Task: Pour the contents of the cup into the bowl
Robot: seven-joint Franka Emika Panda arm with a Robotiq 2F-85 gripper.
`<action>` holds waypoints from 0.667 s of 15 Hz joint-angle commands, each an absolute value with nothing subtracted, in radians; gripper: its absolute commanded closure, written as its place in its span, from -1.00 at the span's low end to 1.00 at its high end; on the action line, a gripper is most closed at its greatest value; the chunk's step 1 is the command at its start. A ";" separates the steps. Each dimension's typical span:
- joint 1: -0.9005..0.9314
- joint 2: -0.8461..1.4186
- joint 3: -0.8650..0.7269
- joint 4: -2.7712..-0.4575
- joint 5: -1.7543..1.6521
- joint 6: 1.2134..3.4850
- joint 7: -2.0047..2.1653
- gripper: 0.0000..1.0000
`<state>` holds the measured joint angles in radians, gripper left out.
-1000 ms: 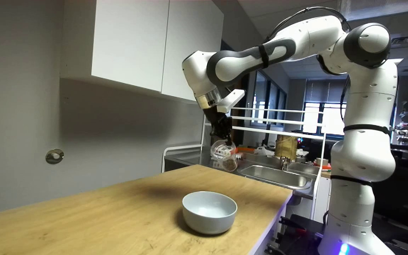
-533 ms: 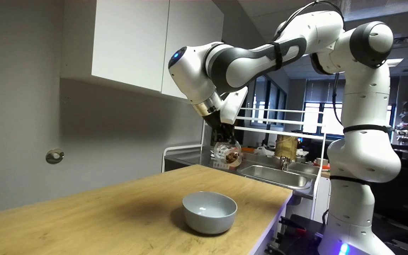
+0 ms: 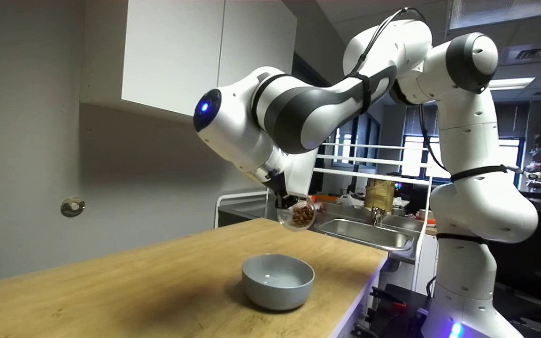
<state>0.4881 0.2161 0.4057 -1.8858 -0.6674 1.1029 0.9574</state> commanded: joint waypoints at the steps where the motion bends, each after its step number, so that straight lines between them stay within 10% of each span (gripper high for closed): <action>1: 0.540 0.332 0.390 -1.798 -0.743 1.013 1.048 0.96; 10: 0.648 0.477 0.344 -1.757 -0.940 0.791 1.195 0.96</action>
<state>0.6195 0.4242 0.3777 -1.7945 -0.8615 0.8575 1.1812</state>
